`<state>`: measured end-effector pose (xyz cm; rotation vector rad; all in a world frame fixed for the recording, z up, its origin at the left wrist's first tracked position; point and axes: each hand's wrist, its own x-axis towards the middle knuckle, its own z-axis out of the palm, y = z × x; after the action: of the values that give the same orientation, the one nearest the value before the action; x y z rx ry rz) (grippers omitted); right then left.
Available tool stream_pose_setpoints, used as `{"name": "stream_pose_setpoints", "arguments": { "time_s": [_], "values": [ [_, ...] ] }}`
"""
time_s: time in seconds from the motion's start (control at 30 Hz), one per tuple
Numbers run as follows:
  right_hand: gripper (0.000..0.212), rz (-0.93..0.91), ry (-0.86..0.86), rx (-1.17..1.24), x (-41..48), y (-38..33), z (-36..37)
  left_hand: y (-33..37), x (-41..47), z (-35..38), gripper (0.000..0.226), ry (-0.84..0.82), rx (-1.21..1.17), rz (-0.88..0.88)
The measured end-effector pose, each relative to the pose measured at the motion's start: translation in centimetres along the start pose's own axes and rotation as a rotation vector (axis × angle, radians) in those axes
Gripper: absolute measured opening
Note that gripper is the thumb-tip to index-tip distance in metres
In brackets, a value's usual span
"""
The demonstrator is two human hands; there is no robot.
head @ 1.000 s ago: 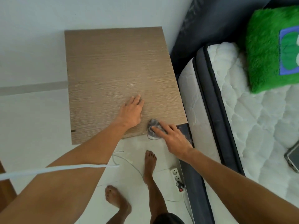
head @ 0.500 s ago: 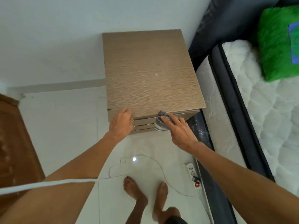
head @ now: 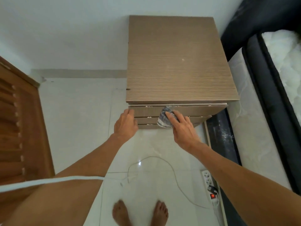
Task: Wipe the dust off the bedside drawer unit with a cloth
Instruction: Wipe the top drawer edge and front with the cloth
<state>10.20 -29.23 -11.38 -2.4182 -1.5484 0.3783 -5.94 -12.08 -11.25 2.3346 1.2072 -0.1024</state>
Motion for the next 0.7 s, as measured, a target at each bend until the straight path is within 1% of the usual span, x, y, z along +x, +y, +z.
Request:
{"name": "stream_pose_setpoints", "arguments": {
  "time_s": [0.07, 0.13, 0.27, 0.43, 0.7],
  "values": [
    [0.062, 0.007, 0.035, 0.028, 0.1, -0.3, 1.4, -0.9, 1.0, 0.4, 0.056, 0.005, -0.018, -0.006],
    [0.061, 0.029, 0.062, 0.043, 0.2, -0.7, 2.5, -1.6, 1.9, 0.7, 0.061, 0.003, -0.018, 0.001],
    [0.062, 0.077, 0.119, 0.057, 0.2, -1.5, 3.9, -2.5, 2.9, 1.1, 0.06, -0.002, -0.011, 0.053],
    [0.062, 0.116, 0.165, 0.06, 0.3, -2.5, 4.8, -3.2, 3.3, 1.5, 0.055, 0.061, -0.006, 0.105],
    [0.062, 0.164, 0.18, 0.057, 0.4, -5.2, 4.5, -3.8, 2.2, 0.8, 0.051, 0.017, 0.029, 0.156]
  ]
}}
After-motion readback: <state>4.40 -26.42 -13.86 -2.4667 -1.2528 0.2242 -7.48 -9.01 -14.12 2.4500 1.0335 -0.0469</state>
